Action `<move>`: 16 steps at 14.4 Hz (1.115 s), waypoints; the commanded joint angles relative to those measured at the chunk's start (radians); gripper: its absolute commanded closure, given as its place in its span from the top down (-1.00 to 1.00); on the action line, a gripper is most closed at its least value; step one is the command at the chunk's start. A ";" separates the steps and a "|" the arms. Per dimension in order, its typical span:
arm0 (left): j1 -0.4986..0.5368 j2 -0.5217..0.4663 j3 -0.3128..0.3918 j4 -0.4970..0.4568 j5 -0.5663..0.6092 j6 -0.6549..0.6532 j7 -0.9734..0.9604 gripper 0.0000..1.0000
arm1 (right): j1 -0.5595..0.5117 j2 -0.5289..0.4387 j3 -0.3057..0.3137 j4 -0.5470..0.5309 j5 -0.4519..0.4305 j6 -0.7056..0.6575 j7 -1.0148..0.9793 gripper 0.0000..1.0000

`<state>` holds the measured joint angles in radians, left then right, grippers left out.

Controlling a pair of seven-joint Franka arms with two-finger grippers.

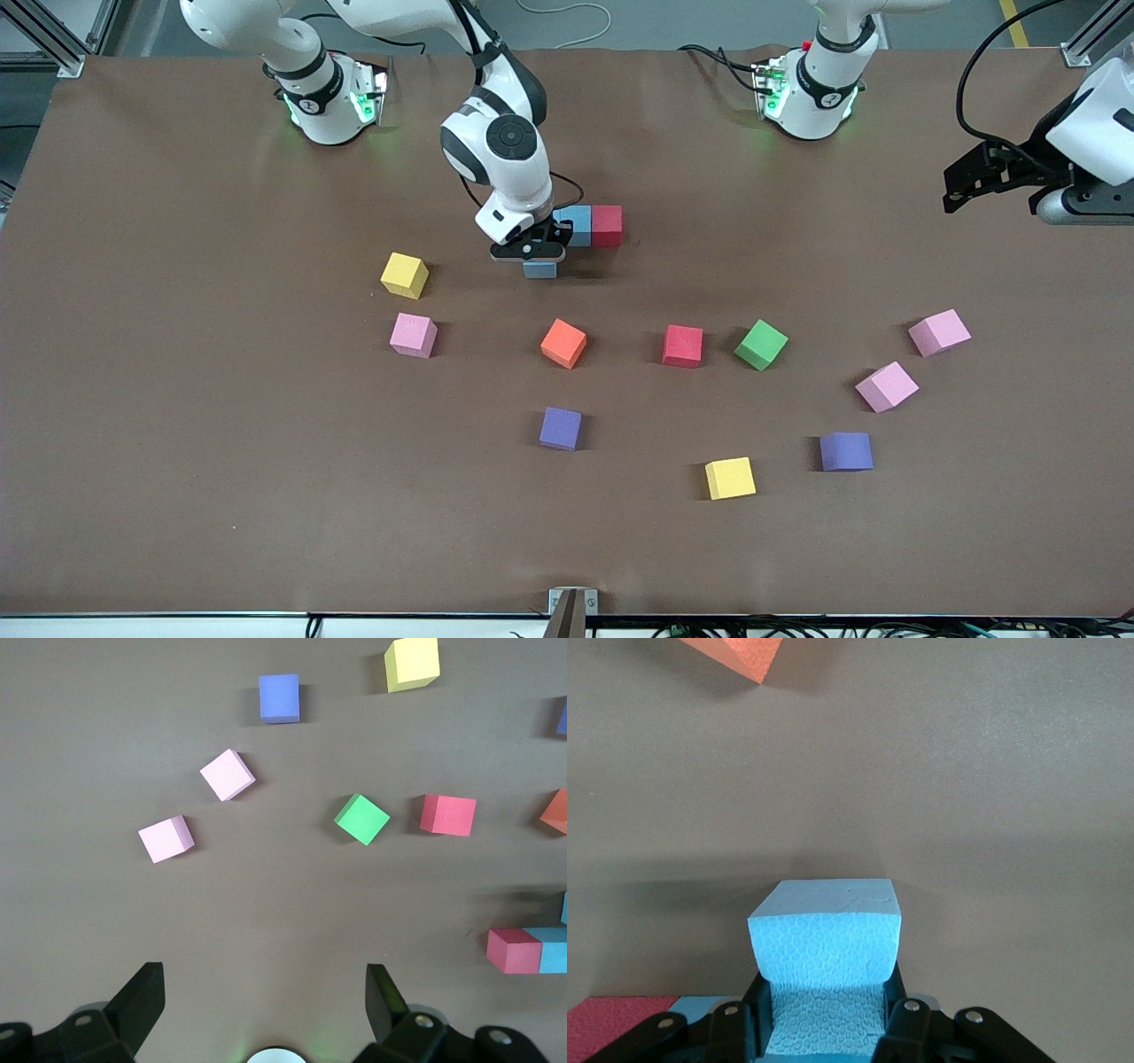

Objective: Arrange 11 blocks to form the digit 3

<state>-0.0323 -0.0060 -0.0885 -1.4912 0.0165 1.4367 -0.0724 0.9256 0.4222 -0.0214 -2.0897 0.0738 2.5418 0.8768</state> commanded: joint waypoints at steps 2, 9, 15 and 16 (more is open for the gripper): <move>0.000 -0.025 0.000 -0.018 -0.004 -0.009 0.006 1.00 | 0.021 -0.036 -0.006 -0.041 -0.008 0.015 0.031 -0.87; 0.003 -0.025 -0.013 -0.018 -0.004 -0.009 0.002 1.00 | 0.021 -0.029 -0.006 -0.040 -0.008 0.022 0.031 -0.86; 0.009 -0.028 -0.011 -0.009 -0.003 -0.009 0.003 1.00 | 0.021 -0.029 -0.006 -0.033 -0.008 0.025 0.031 -0.76; 0.009 -0.028 -0.011 -0.008 -0.003 -0.005 0.003 1.00 | 0.021 -0.029 -0.006 -0.033 -0.008 0.023 0.031 -0.68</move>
<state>-0.0274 -0.0102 -0.0982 -1.4912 0.0165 1.4357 -0.0724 0.9351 0.4222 -0.0215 -2.0920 0.0738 2.5538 0.8867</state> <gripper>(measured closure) 0.000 0.498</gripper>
